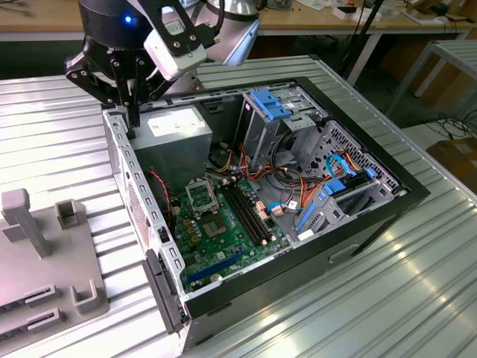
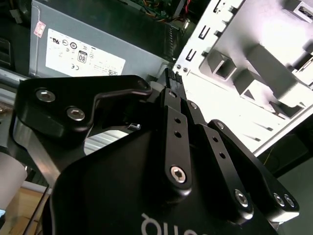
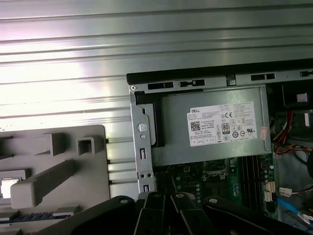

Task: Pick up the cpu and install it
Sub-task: 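Reach for the cpu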

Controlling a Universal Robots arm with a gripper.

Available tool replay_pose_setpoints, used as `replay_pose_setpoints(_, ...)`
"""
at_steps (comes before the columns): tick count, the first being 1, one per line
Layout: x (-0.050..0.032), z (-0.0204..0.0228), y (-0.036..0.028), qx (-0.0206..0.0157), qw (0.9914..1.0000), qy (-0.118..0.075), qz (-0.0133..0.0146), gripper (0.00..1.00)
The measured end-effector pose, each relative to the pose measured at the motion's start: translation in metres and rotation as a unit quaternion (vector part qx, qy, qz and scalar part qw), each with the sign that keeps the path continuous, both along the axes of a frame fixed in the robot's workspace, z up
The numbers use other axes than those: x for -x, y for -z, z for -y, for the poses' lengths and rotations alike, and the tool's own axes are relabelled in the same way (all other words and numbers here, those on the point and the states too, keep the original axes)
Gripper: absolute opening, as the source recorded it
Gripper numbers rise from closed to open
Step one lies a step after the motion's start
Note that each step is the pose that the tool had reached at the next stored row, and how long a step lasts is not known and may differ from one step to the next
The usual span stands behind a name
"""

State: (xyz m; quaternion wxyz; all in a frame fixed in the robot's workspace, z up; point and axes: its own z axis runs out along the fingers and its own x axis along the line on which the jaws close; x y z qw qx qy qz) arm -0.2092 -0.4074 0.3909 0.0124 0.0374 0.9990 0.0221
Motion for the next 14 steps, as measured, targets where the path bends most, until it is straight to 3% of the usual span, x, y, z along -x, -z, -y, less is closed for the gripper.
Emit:
replay_pose_setpoints(5,0.0103,0.0011,0.0009,0.0000,1.00000,0.000,-0.0005,0.11)
replay_pose_setpoints(14,0.0175,0.0017,0.0022,0.0000,1.00000,0.000,-0.0028,0.11)
